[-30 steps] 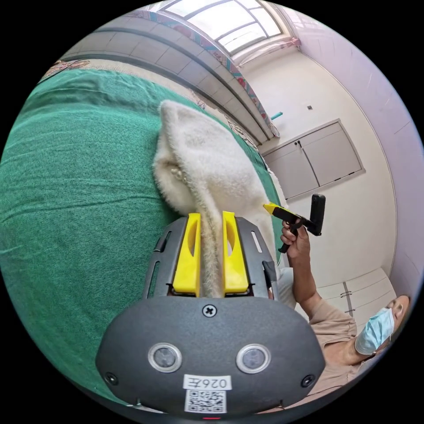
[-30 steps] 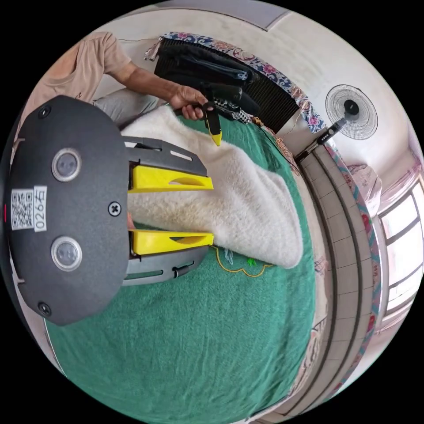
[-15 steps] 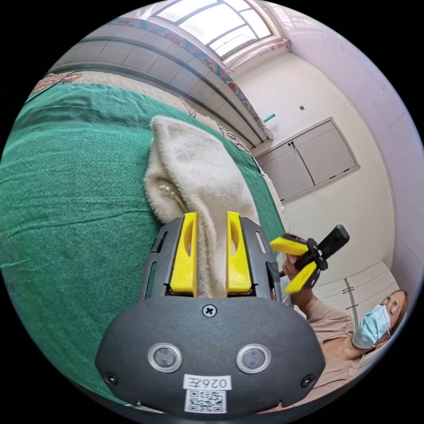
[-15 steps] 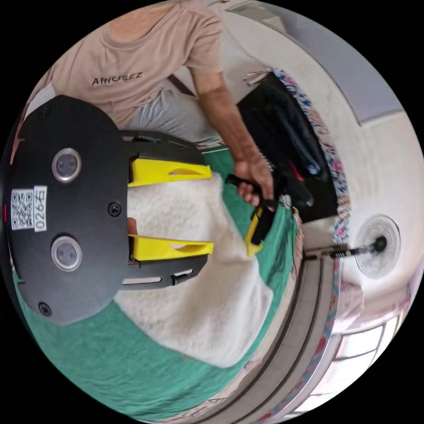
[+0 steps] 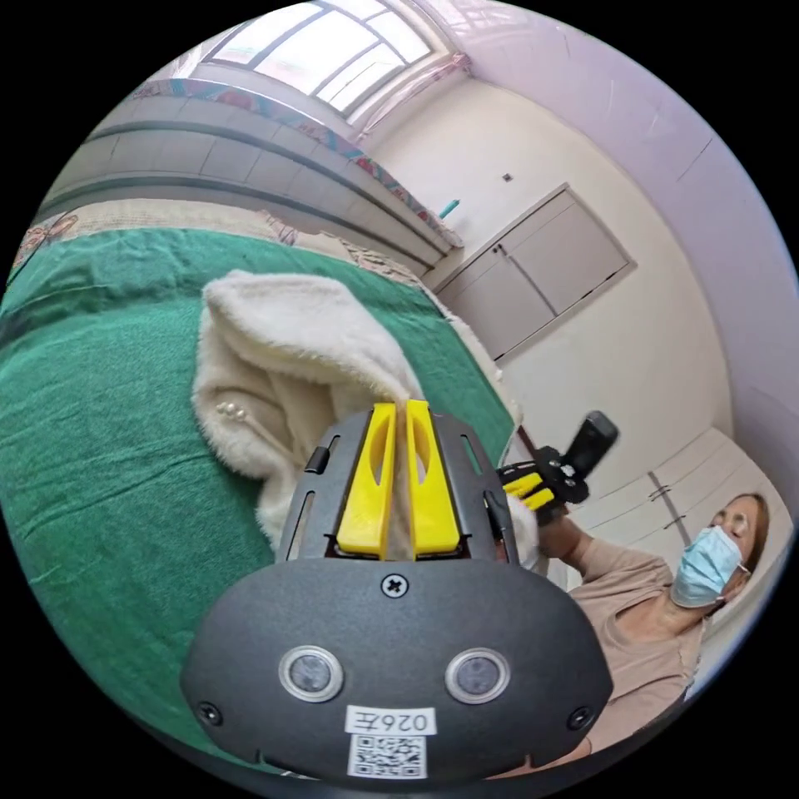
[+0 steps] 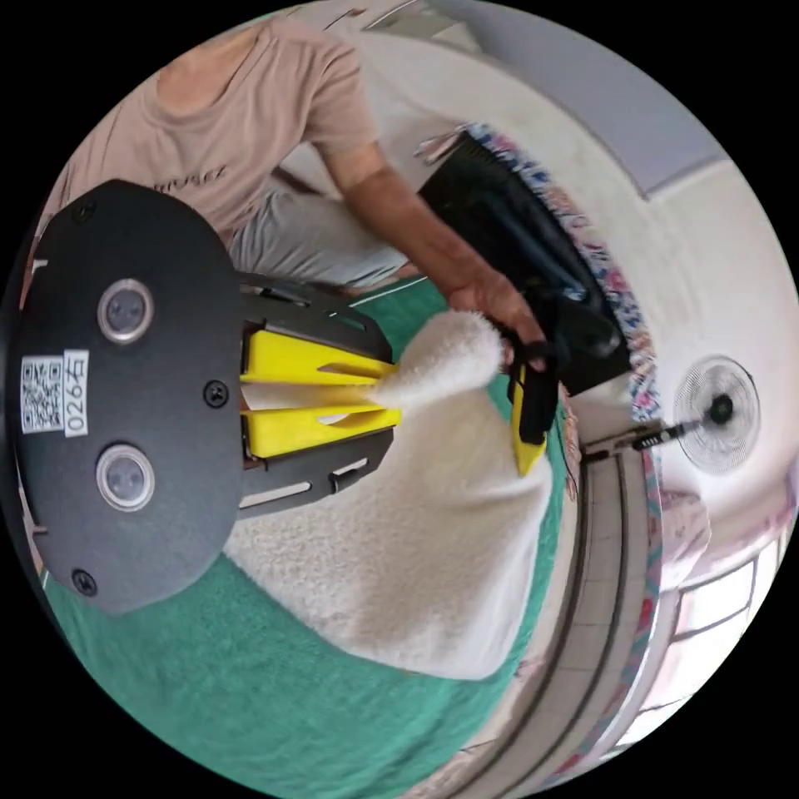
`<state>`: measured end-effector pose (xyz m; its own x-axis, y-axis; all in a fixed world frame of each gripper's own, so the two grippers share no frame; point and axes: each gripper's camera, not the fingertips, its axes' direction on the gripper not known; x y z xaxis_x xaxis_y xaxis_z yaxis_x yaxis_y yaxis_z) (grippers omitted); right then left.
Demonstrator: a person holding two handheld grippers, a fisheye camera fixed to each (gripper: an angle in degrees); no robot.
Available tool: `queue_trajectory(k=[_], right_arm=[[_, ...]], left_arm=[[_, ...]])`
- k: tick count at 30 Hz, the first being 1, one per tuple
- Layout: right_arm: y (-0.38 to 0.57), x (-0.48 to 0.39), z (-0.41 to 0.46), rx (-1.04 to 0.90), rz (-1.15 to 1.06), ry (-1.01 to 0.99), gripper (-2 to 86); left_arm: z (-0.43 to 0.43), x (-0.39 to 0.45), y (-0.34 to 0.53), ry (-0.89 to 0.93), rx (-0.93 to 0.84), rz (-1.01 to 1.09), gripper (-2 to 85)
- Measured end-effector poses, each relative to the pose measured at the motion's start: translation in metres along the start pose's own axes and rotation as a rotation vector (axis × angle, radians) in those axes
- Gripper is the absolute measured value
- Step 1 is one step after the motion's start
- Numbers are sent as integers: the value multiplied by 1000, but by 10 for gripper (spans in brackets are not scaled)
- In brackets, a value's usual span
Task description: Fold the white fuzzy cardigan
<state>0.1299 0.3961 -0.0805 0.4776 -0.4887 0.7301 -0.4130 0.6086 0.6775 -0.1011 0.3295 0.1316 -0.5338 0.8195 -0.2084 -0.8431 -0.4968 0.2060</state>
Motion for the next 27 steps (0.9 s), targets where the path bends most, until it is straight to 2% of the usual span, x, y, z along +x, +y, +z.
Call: queue_trajectory(k=[2, 6, 11, 14, 16, 19, 23, 27], right_arm=[[7, 32, -46, 149, 142, -108, -3], [26, 66, -118, 357, 283, -116, 6], [76, 91, -214, 579, 522, 60, 24], [112, 80, -262, 725, 649, 287, 35], [117, 70, -280, 758, 651, 366, 37], [97, 51, -295, 770, 574, 438, 36], [54, 26, -301, 779, 480, 506, 12], [5, 38, -286, 626, 446, 394, -7]], left_arm=[[4, 4, -10, 44, 23, 5, -3], [50, 34, -53, 115, 33, 56, -3], [170, 99, -117, 120, -85, 132, 23], [279, 141, -138, 106, -314, 216, 62], [356, 156, -132, 208, -525, 242, 63], [404, 156, -107, 315, -609, 237, 50], [414, 139, -83, 336, -690, 217, 34], [366, 107, -52, 458, -669, 188, -1]])
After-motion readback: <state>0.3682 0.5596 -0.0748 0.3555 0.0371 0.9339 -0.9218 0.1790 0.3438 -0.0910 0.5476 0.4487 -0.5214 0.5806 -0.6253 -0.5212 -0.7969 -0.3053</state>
